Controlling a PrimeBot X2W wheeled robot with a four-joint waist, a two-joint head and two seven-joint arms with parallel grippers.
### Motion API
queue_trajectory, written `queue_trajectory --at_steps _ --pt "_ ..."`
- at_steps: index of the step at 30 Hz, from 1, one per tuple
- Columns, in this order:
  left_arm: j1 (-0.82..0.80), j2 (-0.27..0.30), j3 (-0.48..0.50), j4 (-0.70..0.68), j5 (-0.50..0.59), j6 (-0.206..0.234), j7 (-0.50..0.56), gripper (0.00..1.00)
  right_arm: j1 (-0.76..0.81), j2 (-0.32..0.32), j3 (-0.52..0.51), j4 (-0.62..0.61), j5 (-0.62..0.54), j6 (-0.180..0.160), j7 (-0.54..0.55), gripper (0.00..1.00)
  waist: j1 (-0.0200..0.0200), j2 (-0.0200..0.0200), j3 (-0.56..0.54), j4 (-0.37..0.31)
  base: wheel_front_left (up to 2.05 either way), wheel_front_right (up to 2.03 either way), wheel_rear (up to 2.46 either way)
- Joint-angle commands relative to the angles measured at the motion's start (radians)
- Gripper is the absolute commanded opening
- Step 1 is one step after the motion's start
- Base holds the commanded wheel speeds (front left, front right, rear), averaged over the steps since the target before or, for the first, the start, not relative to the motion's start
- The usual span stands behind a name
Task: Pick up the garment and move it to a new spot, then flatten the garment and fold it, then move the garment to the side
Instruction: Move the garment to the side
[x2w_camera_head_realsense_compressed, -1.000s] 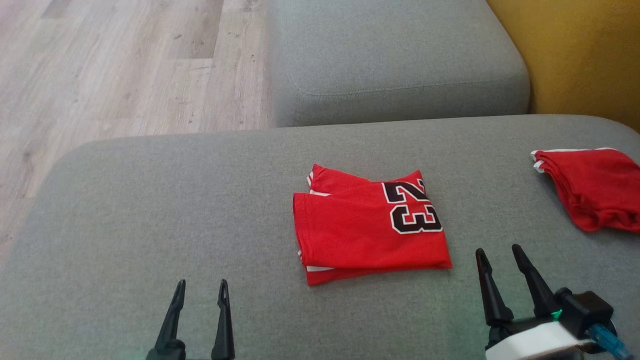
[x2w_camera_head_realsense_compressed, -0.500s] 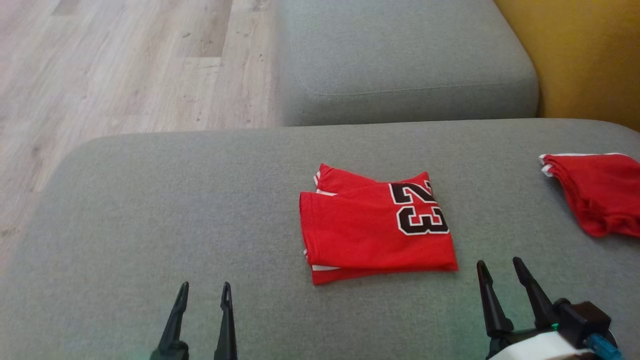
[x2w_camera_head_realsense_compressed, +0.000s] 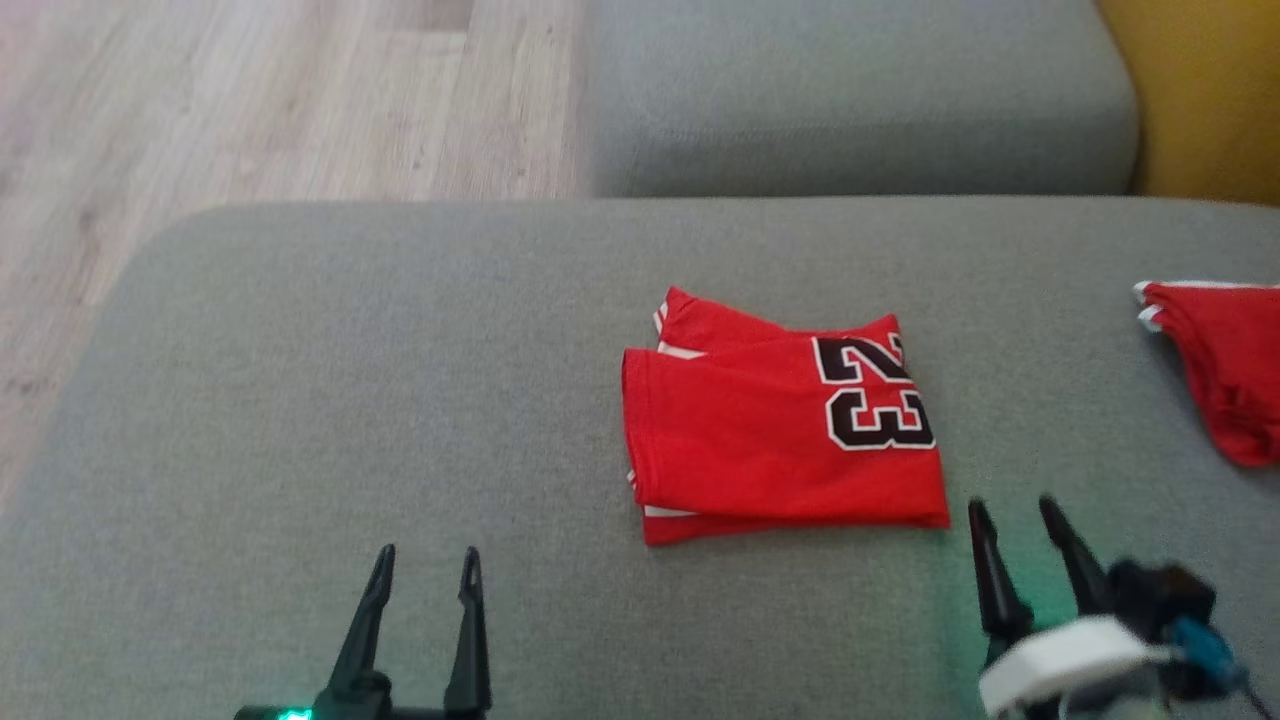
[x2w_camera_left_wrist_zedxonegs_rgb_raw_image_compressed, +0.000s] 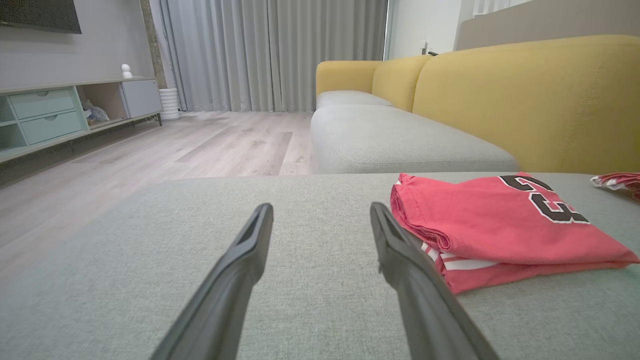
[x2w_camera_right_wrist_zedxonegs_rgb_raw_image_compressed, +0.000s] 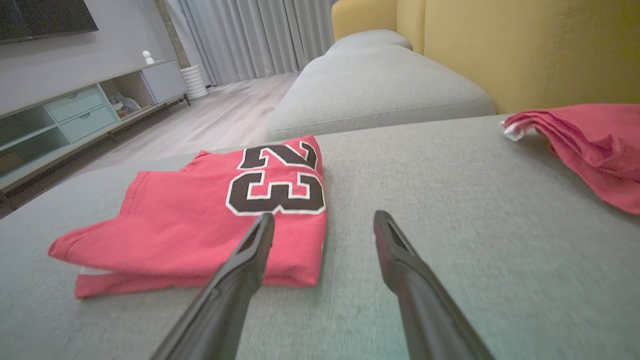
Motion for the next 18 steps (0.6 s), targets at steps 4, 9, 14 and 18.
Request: queue_trajectory --at_steps 4,9,14,18 --pt "-0.084 -0.008 0.000 -0.044 0.005 0.006 -0.006 1.00 -0.190 -0.033 0.004 0.085 0.015 -0.001 -0.011 1.00 -0.0001 0.0000 0.075 0.019 0.00 0.00 0.00" --pt "-0.129 -0.008 -0.020 -0.041 0.009 0.007 -0.006 1.00 -0.317 -0.055 -0.002 0.198 0.016 -0.001 0.035 1.00 -0.0001 0.0000 0.130 0.038 0.00 0.00 0.00" --pt "-0.167 -0.008 -0.046 -0.035 0.011 0.017 -0.006 1.00 -0.430 -0.054 0.043 0.313 0.055 -0.001 0.096 1.00 -0.0001 0.0000 0.178 0.063 0.00 0.00 0.00" --pt "-0.184 -0.008 -0.062 -0.029 0.009 0.026 -0.006 1.00 -0.479 -0.049 0.093 0.392 0.100 -0.001 0.132 0.36 -0.0001 0.0000 0.195 0.072 0.00 0.00 0.00"
